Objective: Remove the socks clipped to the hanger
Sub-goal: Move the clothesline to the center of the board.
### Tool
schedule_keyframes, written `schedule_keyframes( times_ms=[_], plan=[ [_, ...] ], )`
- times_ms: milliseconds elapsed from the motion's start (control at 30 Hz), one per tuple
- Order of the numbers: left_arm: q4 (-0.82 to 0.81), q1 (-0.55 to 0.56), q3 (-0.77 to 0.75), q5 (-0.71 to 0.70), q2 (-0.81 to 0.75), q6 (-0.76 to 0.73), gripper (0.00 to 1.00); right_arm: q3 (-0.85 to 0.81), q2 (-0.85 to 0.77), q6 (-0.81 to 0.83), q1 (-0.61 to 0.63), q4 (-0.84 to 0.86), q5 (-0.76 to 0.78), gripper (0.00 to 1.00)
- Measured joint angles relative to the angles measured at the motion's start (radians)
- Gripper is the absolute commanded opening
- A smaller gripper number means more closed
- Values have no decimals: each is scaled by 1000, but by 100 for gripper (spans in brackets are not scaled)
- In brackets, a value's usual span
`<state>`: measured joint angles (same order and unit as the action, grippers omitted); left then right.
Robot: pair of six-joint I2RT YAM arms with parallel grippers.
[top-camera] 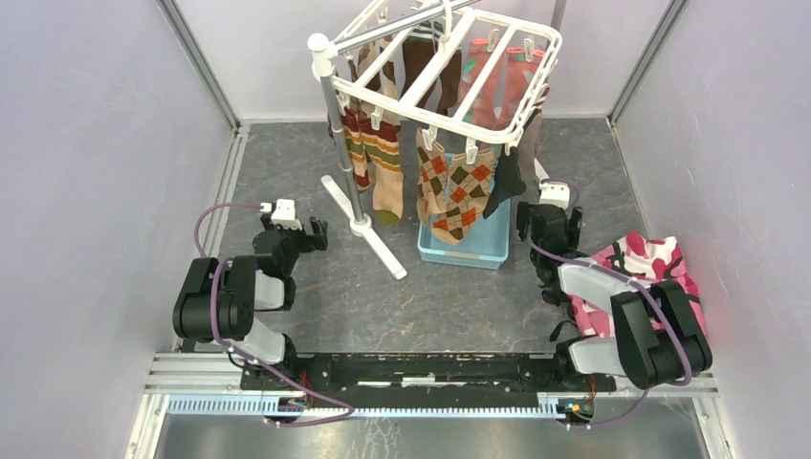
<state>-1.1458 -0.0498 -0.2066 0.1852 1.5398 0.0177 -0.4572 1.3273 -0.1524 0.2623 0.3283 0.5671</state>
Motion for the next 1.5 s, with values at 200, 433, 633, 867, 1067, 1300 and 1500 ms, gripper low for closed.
schedule_keyframes(
  times_ms=[200,433,633,867,1067,1300,1500],
  plan=[
    [0,0,0,0,0,0,100,-20,-77,-2,31,-97,-68,98],
    [161,-11,-50,9,-71,0,100,-27,-277,-8,104,-214,-122,98],
    [603,-62,-364,123,-193,0,100,-64,-447,-18,199,-346,-126,98],
    [1195,-142,-818,403,-248,1,100,-193,-673,-35,232,-645,-159,98],
    [1550,-142,-1011,644,-289,0,100,-448,-786,-24,233,-877,-317,98],
    [1908,-36,-1202,745,-293,-123,100,-680,-716,-14,234,-895,-655,95],
    [2107,28,-1266,784,-312,-246,100,-692,-568,-16,235,-808,-816,94]
  ],
)
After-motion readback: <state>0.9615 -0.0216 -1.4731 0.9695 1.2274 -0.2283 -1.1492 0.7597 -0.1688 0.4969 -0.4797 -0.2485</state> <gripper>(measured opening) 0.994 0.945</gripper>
